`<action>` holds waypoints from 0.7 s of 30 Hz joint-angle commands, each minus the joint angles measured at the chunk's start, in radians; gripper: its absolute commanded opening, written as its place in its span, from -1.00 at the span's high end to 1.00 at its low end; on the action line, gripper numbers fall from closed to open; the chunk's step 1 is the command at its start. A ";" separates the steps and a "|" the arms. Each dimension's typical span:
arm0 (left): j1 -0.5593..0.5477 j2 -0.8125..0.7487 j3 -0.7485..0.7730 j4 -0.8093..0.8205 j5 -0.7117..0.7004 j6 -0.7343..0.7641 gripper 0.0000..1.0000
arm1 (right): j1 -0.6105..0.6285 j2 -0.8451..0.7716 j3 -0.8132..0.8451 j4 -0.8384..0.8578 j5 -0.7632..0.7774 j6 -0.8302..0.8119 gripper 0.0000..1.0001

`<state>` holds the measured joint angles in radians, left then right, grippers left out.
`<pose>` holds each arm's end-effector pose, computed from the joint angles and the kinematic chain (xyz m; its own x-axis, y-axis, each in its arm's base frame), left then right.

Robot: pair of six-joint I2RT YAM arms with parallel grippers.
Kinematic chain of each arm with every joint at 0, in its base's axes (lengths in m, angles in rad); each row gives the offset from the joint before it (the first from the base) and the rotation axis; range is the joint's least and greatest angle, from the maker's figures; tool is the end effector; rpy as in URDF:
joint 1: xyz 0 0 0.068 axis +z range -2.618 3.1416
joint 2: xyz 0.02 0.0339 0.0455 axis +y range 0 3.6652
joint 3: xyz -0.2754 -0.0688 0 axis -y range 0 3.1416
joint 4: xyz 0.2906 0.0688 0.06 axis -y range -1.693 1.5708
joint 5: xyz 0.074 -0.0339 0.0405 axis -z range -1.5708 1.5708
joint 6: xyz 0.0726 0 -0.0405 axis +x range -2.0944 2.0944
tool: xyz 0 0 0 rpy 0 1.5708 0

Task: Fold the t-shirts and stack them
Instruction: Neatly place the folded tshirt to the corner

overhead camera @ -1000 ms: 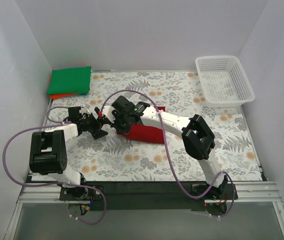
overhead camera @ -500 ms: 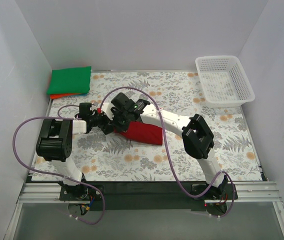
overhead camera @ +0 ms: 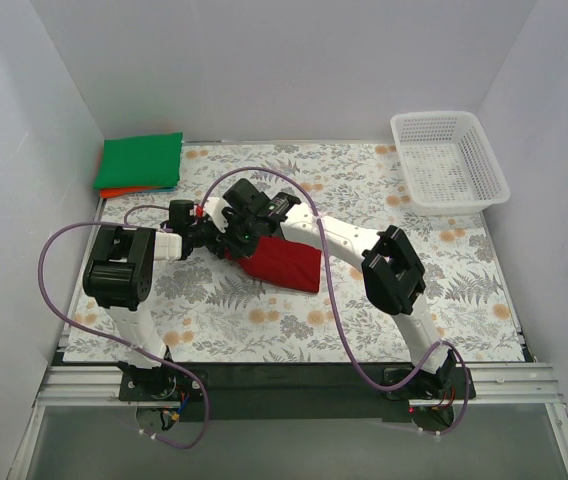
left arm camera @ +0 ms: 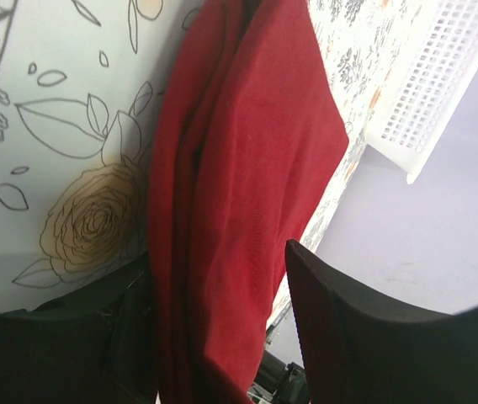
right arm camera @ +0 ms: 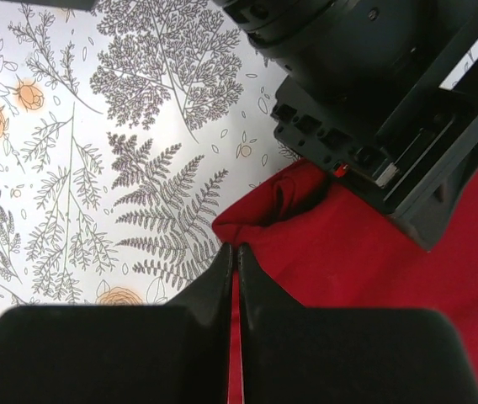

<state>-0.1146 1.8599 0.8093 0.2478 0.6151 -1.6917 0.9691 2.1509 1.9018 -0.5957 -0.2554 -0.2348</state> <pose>0.3803 -0.0859 0.0593 -0.4019 -0.7698 0.4958 -0.7687 -0.0107 -0.6396 0.3036 0.4746 0.2225 -0.2040 -0.6948 -0.6896 -0.9666 0.2548 0.0293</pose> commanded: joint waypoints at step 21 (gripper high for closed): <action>-0.063 0.047 0.246 -0.304 -0.353 0.306 1.00 | -0.055 -0.086 -0.032 0.046 -0.044 0.063 0.04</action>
<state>-0.1791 1.9099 0.9695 0.0708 0.4244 -1.5475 0.9459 2.1479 1.8935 -0.5739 -0.2729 -0.1940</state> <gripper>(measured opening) 0.083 0.407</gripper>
